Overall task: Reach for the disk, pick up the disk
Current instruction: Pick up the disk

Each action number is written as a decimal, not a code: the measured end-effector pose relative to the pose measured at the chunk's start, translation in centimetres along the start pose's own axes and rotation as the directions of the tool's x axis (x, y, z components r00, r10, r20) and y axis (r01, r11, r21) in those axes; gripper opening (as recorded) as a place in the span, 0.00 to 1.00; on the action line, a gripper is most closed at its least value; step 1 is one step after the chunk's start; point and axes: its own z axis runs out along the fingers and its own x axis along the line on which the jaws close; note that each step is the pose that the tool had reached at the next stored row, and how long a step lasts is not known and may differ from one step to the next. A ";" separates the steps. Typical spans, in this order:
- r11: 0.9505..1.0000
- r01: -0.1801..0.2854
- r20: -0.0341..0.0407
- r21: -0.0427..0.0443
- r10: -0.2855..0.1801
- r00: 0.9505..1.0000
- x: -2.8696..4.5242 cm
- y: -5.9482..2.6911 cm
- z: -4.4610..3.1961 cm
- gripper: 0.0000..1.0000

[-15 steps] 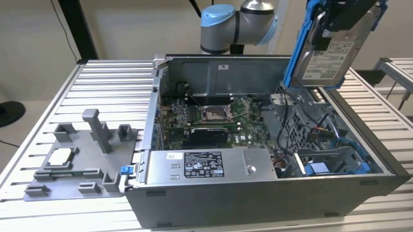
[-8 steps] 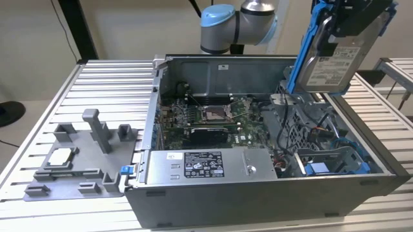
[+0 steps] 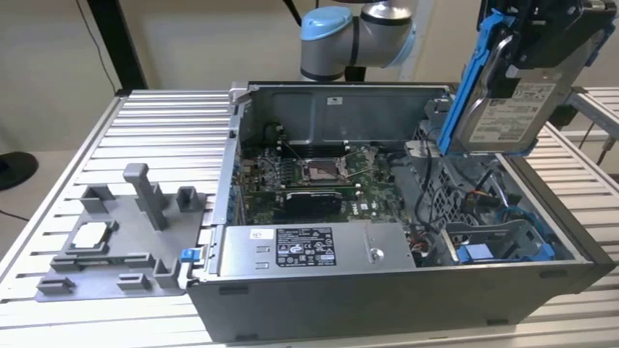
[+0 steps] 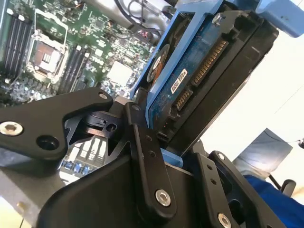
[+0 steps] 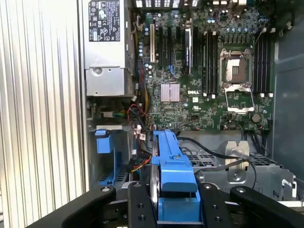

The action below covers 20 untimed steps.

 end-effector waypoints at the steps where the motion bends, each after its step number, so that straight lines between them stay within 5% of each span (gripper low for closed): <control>1: 1.000 0.000 0.000 0.000 0.000 1.000 0.24 -0.01 0.01 0.00; 12: 1.000 0.000 0.000 -0.001 0.000 1.000 4.84 -0.23 0.12 0.00; 20: 1.000 0.000 0.000 -0.002 0.000 1.000 7.02 -0.66 0.23 0.00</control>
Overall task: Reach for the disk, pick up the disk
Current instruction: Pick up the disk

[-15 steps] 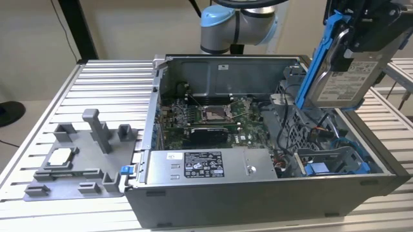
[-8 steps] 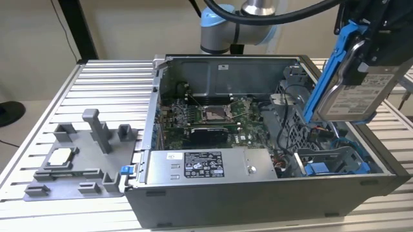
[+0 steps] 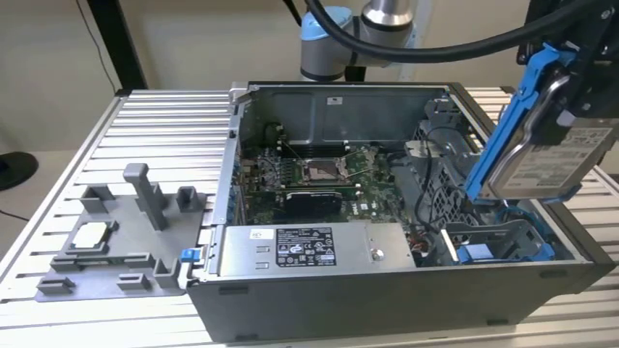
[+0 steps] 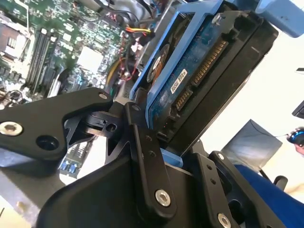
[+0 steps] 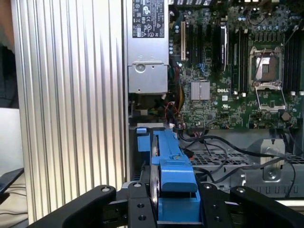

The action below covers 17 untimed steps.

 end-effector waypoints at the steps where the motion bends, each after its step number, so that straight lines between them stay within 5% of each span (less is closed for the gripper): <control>1: 1.000 0.000 0.000 0.000 0.000 1.000 0.24 -0.06 0.02 0.00; 17: 1.000 0.005 0.000 0.000 -0.005 1.000 0.39 -0.20 0.06 0.00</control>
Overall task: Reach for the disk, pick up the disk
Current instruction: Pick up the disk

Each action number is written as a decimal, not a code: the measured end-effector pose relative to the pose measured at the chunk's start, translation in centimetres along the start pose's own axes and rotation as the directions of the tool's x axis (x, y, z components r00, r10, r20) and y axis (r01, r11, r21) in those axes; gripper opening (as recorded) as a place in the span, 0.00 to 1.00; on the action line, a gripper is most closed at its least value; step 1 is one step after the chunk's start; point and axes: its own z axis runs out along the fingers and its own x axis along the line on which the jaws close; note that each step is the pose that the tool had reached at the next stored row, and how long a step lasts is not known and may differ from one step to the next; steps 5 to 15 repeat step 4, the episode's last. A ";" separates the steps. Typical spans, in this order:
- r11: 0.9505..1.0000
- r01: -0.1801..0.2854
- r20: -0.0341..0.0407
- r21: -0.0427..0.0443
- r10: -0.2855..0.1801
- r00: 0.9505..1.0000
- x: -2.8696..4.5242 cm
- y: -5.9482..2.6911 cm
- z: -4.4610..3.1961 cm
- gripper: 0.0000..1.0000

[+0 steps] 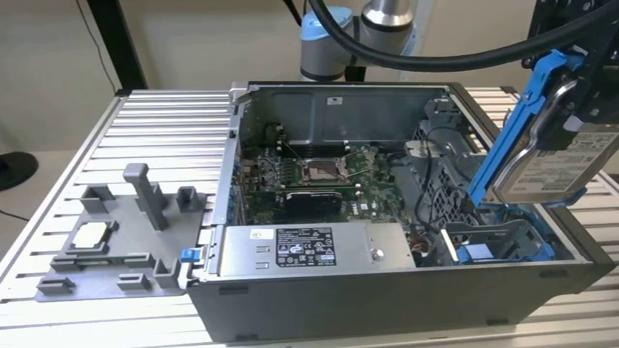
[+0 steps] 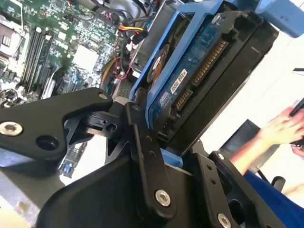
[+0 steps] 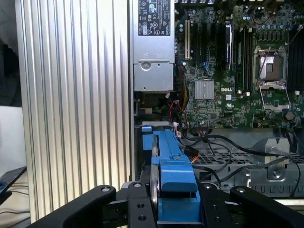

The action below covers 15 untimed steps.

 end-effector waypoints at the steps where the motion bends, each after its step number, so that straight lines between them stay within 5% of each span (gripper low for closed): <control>1: 1.000 0.000 0.000 0.000 0.000 1.000 0.00 0.00 0.00 0.00; 15: 1.000 0.000 0.000 0.000 0.000 1.000 0.00 0.00 0.00 0.00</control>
